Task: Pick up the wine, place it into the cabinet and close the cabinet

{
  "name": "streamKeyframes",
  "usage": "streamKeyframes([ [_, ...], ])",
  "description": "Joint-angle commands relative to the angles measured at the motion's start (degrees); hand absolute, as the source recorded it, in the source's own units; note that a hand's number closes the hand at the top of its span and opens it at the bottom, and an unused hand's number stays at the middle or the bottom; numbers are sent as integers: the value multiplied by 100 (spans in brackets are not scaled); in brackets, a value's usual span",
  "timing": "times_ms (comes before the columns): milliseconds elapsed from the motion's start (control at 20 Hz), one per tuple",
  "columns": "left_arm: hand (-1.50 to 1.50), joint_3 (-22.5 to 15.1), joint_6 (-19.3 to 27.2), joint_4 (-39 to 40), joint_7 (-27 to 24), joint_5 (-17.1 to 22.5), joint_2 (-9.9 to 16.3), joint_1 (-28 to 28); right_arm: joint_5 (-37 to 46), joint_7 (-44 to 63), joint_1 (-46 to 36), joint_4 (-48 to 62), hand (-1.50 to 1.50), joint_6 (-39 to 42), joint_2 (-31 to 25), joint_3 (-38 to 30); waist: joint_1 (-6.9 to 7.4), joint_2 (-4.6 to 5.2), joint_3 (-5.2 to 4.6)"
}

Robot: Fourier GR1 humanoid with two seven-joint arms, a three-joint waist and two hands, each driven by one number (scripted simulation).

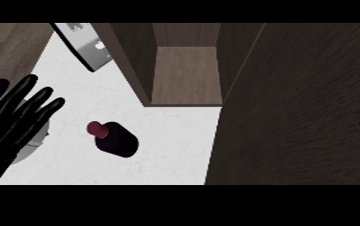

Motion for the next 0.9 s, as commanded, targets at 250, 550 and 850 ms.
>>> streamKeyframes([
  [250, -150, 82, 112, 147, 145, -109, -25, -142, 874, 803, -99, -1051, -150, -413, -282, 520, -59, -5, 0],
  [550, -150, 162, 60, 67, 221, -221, 1, -32, 1102, 1159, -379, -1088, -150, -770, -342, 716, -39, -15, -3],
  [850, -150, 14, -375, 677, -219, -630, -221, 105, 1033, 1322, -620, -1259, -150, -874, -657, 511, -71, -15, -8],
])
